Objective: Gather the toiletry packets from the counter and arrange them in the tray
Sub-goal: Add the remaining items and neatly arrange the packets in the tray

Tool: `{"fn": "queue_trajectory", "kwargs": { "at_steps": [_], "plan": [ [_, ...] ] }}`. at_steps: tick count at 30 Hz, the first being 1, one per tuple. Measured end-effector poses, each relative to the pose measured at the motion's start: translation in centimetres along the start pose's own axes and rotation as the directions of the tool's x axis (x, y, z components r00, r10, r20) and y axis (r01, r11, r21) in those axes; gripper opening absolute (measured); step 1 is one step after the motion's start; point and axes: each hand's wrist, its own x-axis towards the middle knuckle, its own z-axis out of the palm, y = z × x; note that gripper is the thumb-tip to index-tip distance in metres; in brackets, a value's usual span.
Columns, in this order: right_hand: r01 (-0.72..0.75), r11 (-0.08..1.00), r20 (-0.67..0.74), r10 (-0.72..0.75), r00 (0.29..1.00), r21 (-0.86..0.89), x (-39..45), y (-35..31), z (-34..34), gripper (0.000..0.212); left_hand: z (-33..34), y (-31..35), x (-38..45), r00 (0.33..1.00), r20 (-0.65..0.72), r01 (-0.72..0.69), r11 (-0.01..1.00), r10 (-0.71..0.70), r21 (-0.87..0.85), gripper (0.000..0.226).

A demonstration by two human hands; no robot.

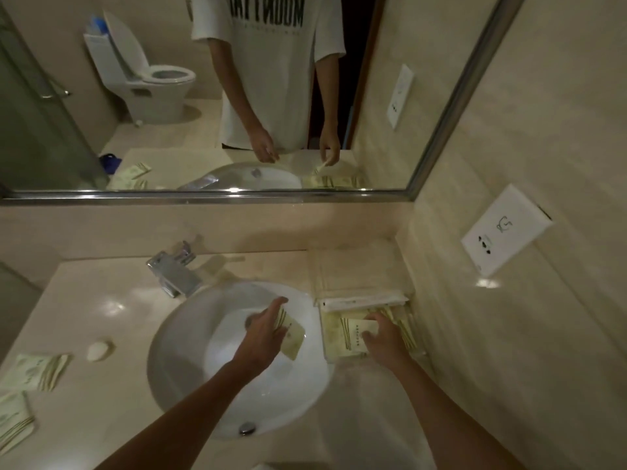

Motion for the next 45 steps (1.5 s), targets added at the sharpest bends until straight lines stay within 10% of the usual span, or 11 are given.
{"fn": "queue_trajectory", "kwargs": {
  "at_steps": [8,26,36,45],
  "plan": [
    [0.025,0.999,0.149,-0.021,0.989,-0.023,3.2,2.4,1.4,0.021,1.5,2.0,2.7,0.974,-0.007,0.226,0.967,-0.228,-0.117,0.030],
    [0.393,0.787,0.317,-0.264,0.911,-0.476,6.5,3.9,3.3,0.044,4.9,3.5,6.2,0.953,0.109,0.290,0.954,-0.281,-0.071,0.023],
    [0.271,0.910,0.069,-0.263,0.962,-0.313,6.7,7.2,-0.8,0.034,8.8,4.7,7.6,0.932,0.259,0.296,0.945,-0.254,-0.137,0.021],
    [0.187,0.932,0.030,-0.187,0.982,-0.310,6.5,8.3,-2.6,0.021,11.1,4.2,7.9,0.921,0.358,0.099,0.981,-0.153,0.166,0.036]
  ]
}}
